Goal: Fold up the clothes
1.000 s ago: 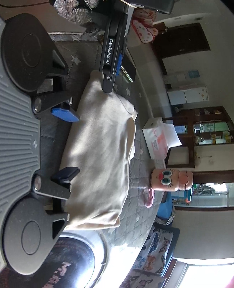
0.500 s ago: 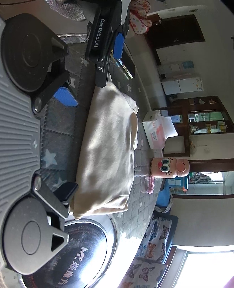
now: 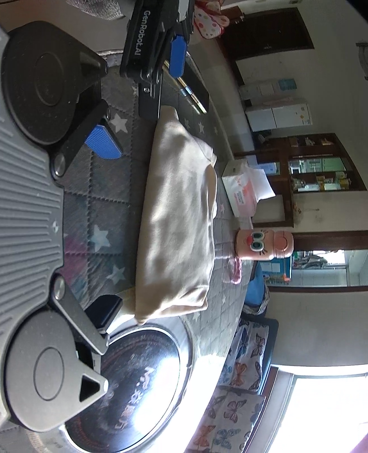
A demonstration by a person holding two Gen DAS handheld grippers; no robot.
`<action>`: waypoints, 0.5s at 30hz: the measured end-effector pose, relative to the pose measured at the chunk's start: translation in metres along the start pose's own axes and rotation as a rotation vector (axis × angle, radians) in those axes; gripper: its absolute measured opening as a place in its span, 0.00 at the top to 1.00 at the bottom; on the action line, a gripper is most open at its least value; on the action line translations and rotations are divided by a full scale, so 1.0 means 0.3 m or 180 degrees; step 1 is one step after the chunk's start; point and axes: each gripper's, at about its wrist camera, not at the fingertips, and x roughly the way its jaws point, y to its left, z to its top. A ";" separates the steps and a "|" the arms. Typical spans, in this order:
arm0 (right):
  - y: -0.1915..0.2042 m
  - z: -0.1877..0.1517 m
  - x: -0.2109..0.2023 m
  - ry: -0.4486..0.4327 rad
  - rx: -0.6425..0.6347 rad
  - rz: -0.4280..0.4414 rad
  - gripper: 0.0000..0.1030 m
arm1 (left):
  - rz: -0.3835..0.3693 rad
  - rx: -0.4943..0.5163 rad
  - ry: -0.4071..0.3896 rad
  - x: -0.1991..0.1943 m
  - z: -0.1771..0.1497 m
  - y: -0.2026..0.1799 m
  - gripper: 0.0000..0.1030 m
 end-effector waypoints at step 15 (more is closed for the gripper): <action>0.006 -0.064 -0.096 -0.0049 0.0081 -0.0126 0.00 | -0.0073 0.0081 -0.0021 -0.074 -0.056 -0.065 0.00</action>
